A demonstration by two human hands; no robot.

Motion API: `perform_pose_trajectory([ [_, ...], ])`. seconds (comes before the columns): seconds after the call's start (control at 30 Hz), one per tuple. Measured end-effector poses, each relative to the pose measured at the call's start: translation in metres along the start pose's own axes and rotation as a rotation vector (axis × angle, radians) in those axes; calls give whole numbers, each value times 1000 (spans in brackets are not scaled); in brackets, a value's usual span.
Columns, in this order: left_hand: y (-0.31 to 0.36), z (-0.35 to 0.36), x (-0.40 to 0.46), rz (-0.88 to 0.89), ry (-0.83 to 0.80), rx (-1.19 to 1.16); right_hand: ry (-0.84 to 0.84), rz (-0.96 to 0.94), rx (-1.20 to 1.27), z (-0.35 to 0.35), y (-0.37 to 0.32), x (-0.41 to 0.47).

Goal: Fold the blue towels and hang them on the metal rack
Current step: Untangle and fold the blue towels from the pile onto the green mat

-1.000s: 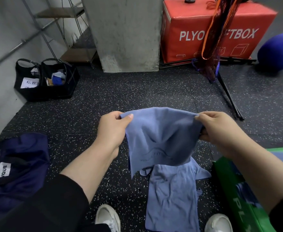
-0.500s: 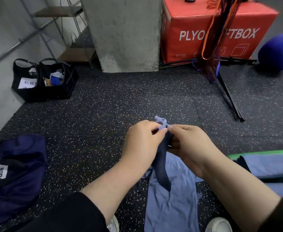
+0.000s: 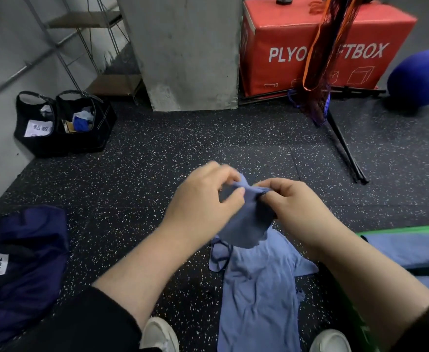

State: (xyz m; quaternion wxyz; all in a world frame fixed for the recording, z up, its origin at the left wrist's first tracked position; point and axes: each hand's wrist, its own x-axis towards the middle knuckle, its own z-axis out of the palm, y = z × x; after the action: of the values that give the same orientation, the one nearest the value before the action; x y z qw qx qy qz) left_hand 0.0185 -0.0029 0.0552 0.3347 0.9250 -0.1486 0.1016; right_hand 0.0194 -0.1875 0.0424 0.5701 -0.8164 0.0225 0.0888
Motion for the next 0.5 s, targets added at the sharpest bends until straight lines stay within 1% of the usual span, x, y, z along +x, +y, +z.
perform_pose_trajectory([
  [0.07, -9, -9, 7, -2, -252, 144, -45, -84, -132, -5, -5, -2],
  [0.1, -13, -8, 8, -7, -351, 213, -79, -125, -186, -8, -8, -4],
  [0.13, -15, -7, 8, 5, -413, 245, -119, -154, -227, -10, -10, -5],
  [0.2, -18, -2, 6, -2, -483, 206, -170, -184, -269, -15, -12, -7],
  [0.27, -19, -1, 4, -36, -494, 136, -179, -187, -279, -18, -13, -7],
  [0.37, -20, -5, 3, -81, -409, 75, -131, -185, -353, -26, -11, -4],
  [0.4, -19, -7, 3, -93, -376, 90, -109, -181, -395, -27, -9, -3],
  [0.5, -17, -12, 6, -108, -288, 233, -46, -209, -487, -25, -4, -2],
])
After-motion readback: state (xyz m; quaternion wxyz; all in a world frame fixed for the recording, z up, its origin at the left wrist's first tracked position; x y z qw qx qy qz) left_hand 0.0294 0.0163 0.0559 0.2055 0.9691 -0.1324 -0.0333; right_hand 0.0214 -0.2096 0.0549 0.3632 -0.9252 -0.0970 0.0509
